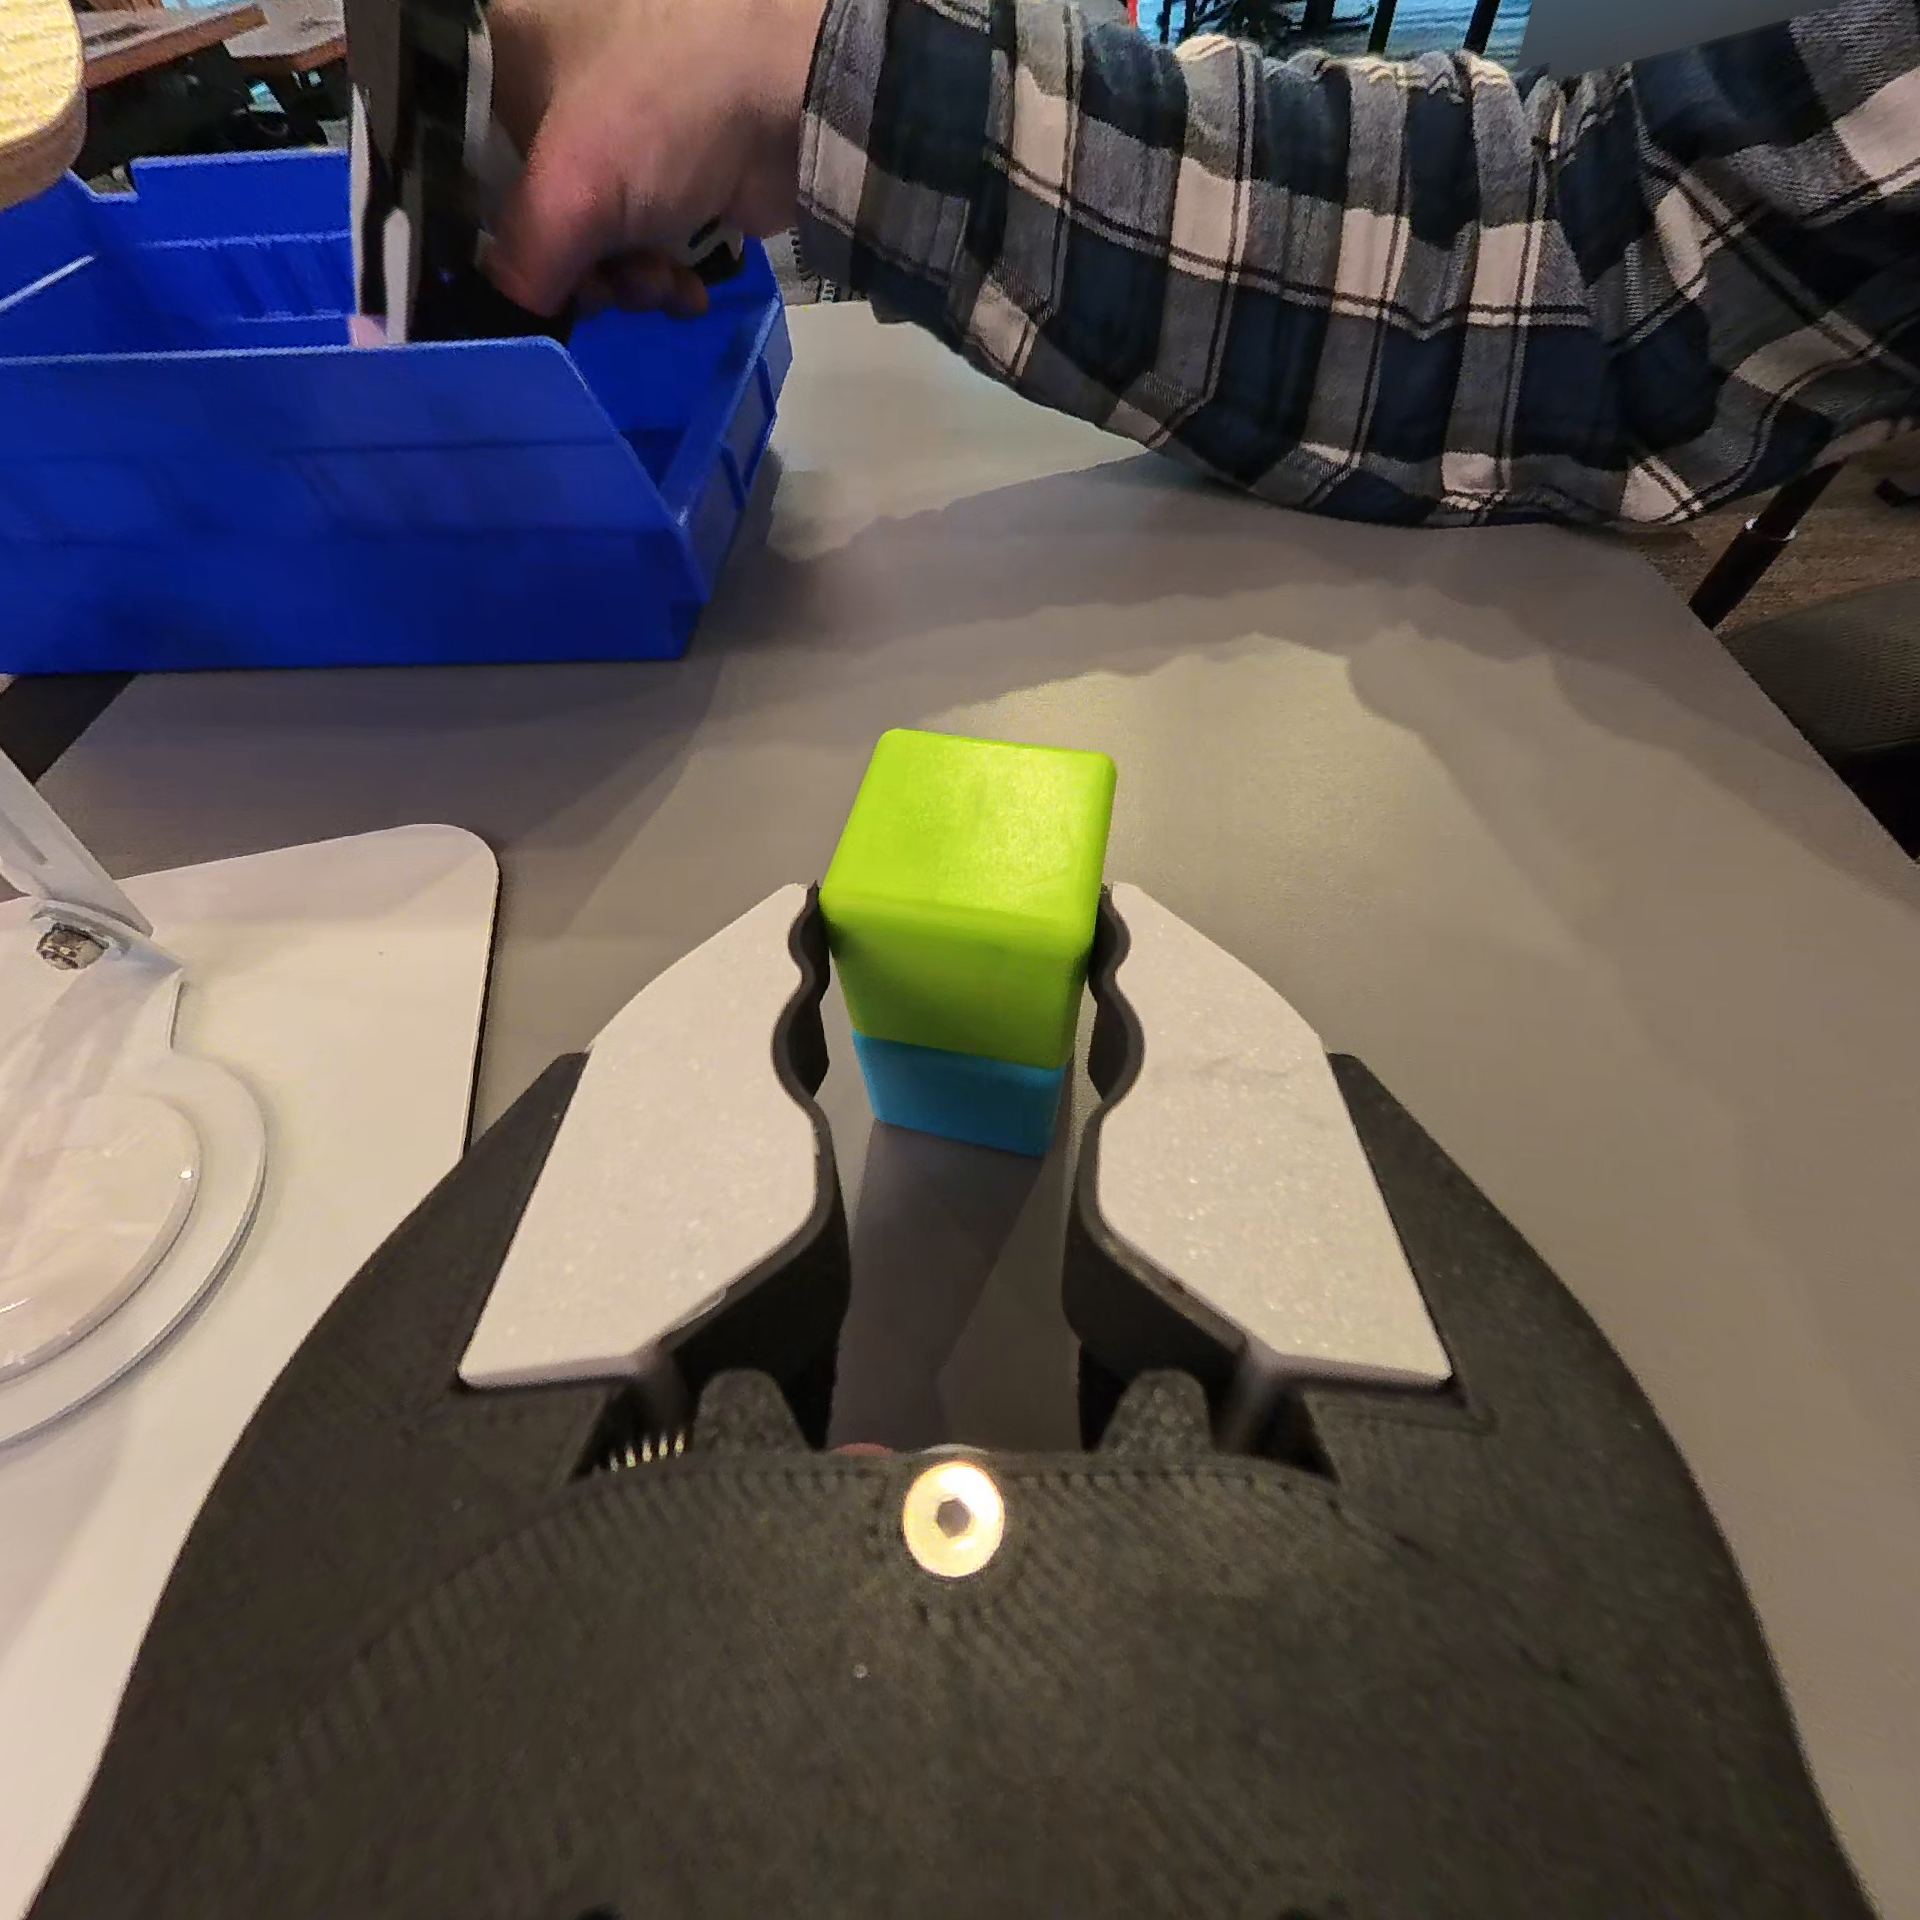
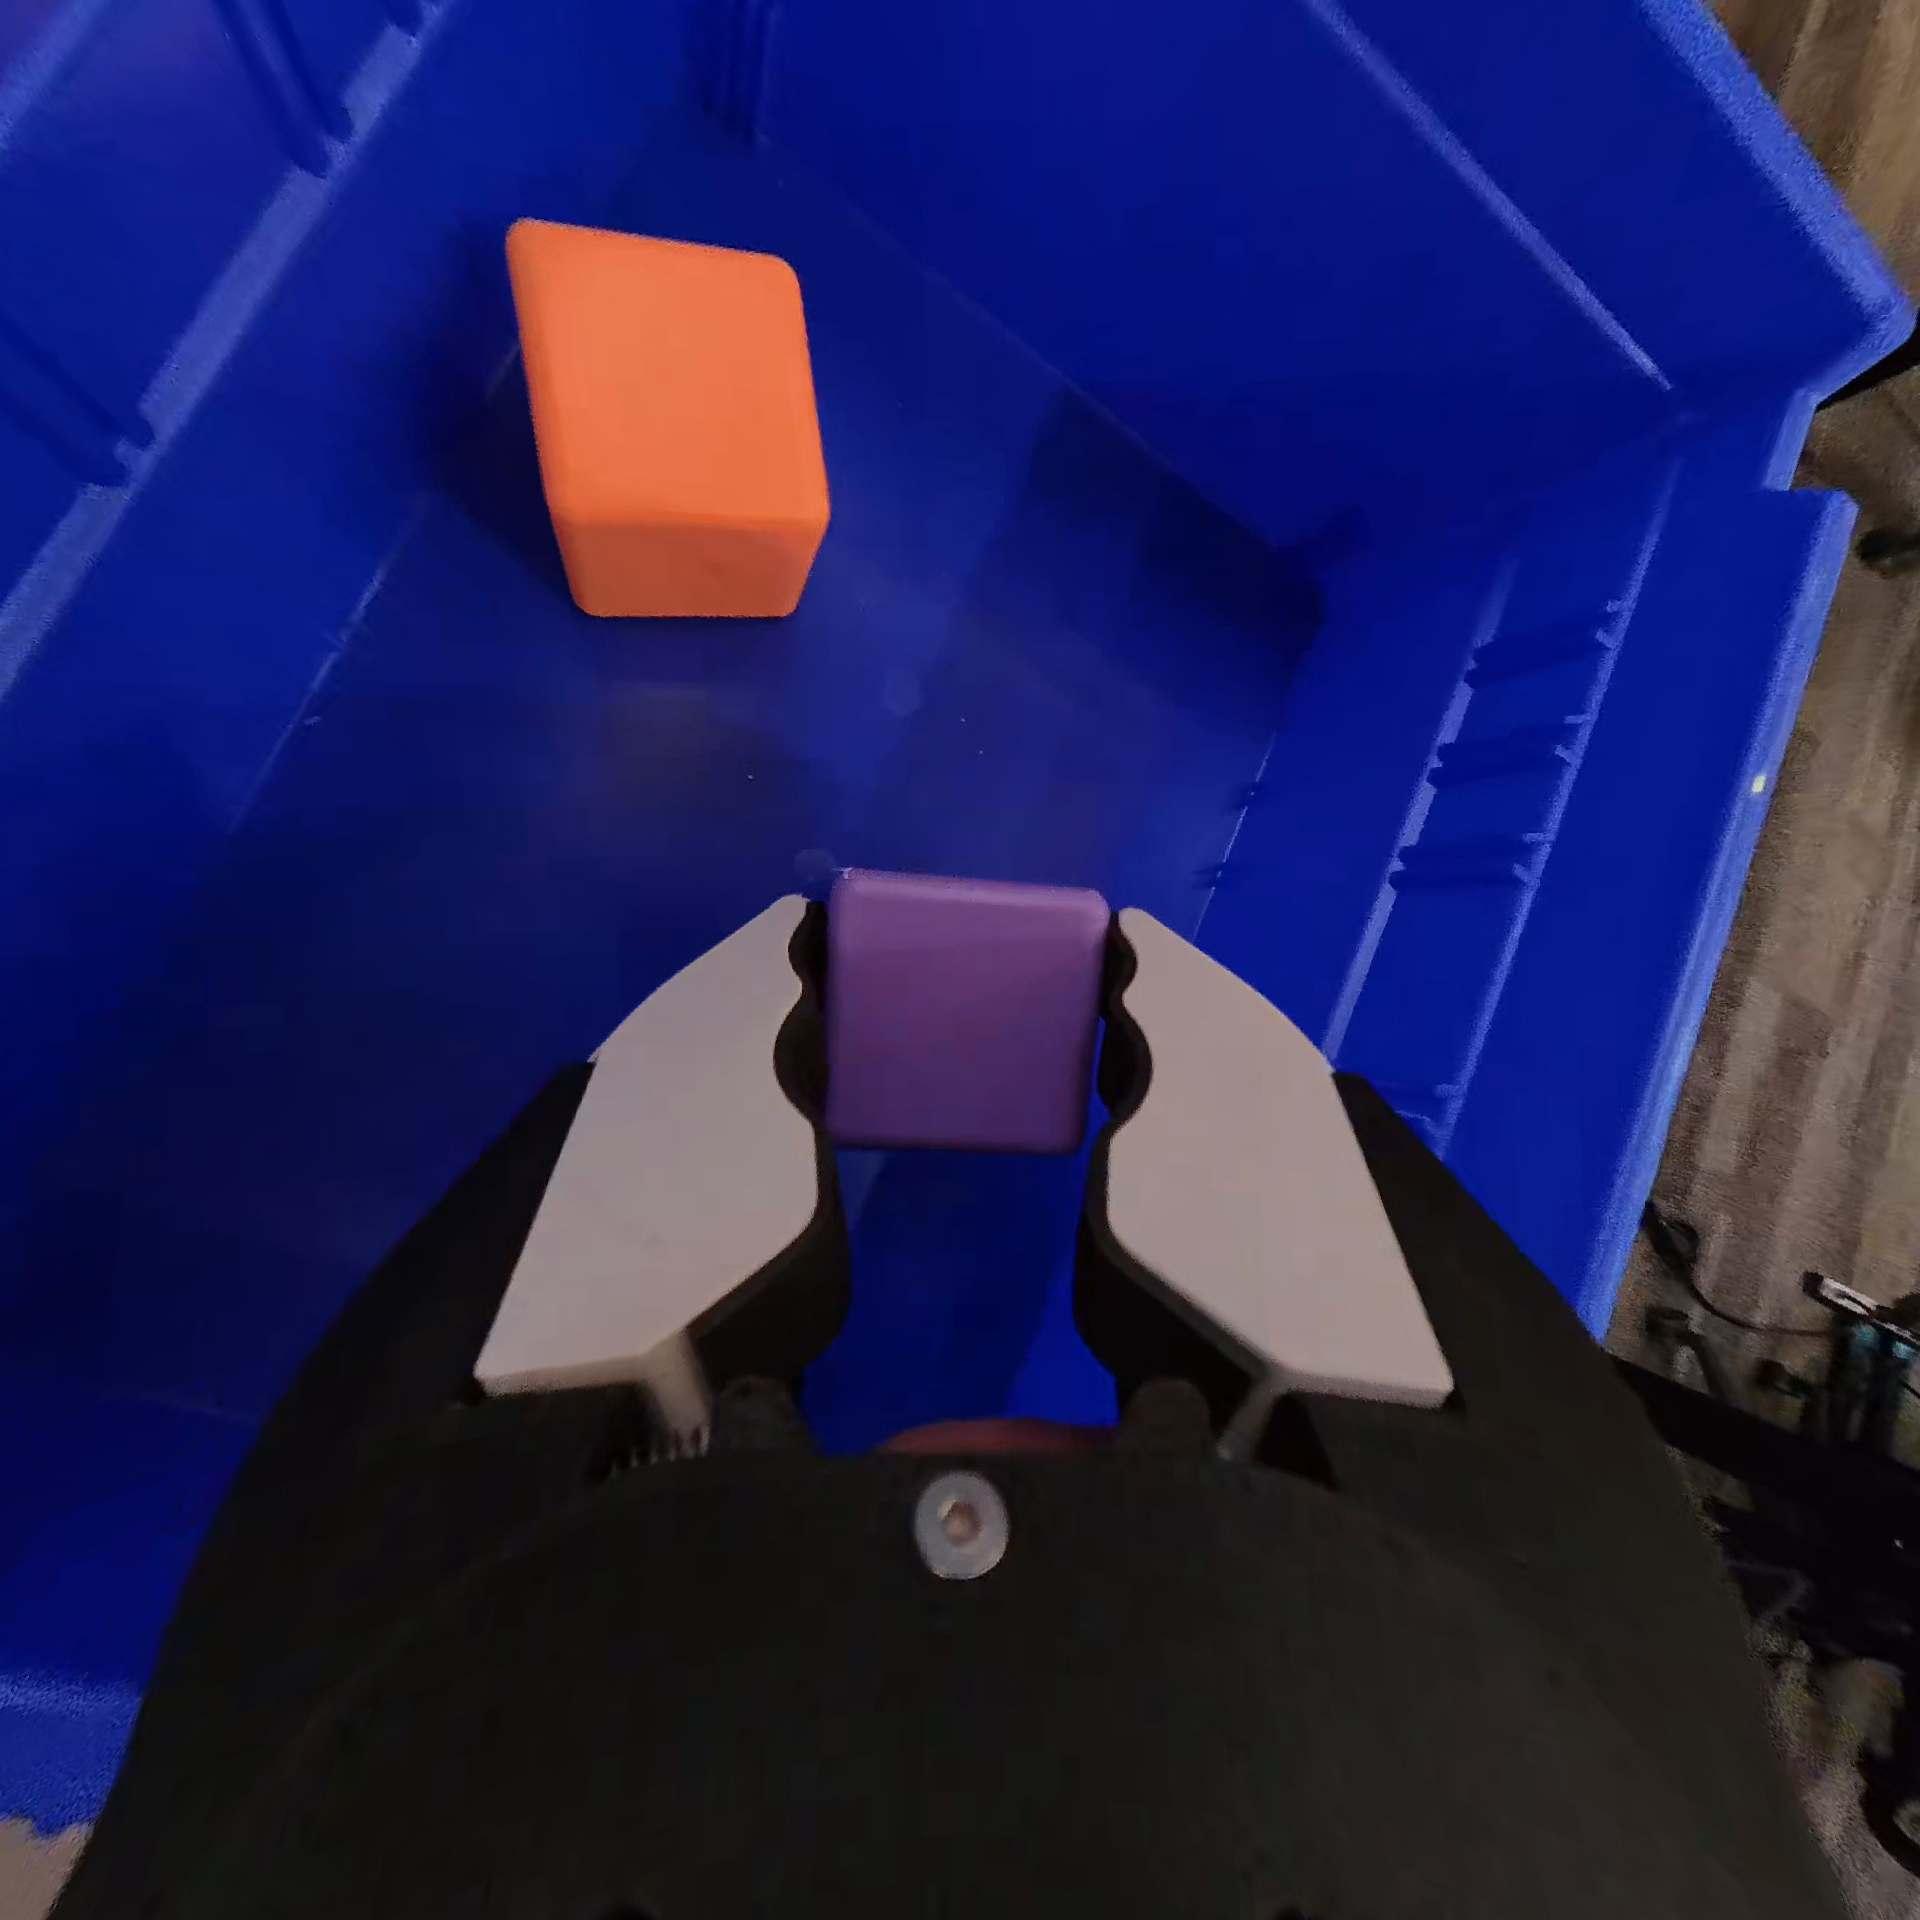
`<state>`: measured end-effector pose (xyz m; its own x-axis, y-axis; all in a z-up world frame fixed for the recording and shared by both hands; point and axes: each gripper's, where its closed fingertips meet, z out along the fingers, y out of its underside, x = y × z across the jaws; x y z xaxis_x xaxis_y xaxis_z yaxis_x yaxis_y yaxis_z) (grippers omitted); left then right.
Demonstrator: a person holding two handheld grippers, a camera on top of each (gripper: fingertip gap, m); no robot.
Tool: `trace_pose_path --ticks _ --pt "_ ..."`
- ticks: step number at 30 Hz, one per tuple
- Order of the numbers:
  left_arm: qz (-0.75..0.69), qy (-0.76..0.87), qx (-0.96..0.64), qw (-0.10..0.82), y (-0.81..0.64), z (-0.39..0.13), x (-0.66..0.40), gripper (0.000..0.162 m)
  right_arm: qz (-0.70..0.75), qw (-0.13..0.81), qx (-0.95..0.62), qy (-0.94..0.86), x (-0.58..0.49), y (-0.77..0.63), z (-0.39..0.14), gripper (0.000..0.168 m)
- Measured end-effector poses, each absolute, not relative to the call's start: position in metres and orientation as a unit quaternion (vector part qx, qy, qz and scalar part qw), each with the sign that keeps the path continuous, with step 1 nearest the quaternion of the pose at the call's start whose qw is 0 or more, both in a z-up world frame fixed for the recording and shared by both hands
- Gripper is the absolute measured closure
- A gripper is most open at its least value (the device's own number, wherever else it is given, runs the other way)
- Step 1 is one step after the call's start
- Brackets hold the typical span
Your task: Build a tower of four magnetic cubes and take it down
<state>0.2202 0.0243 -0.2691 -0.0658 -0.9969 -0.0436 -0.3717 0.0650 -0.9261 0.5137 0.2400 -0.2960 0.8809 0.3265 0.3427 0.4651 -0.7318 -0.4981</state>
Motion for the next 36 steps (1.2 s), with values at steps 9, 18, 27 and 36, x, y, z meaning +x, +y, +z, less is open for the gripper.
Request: trace_pose_path --ticks 9,18,27,36 --pt "-0.396 0.614 -0.558 0.395 0.024 -0.269 0.220 0.114 -0.159 0.295 -0.919 -0.209 0.523 0.246 -0.304 0.118" --pt "-0.395 0.614 -0.557 0.395 0.024 -0.269 0.220 0.114 -0.156 0.341 -0.906 -0.197 0.522 0.248 -0.273 0.103" --pt "-0.395 0.616 -0.554 0.396 0.023 -0.269 0.220 0.114 -0.099 0.429 -0.854 -0.277 0.474 0.209 -0.169 0.126" --pt "-0.392 0.627 -0.554 0.382 0.018 -0.271 0.217 0.098 -0.053 0.474 -0.804 -0.355 0.417 0.164 -0.116 0.131"
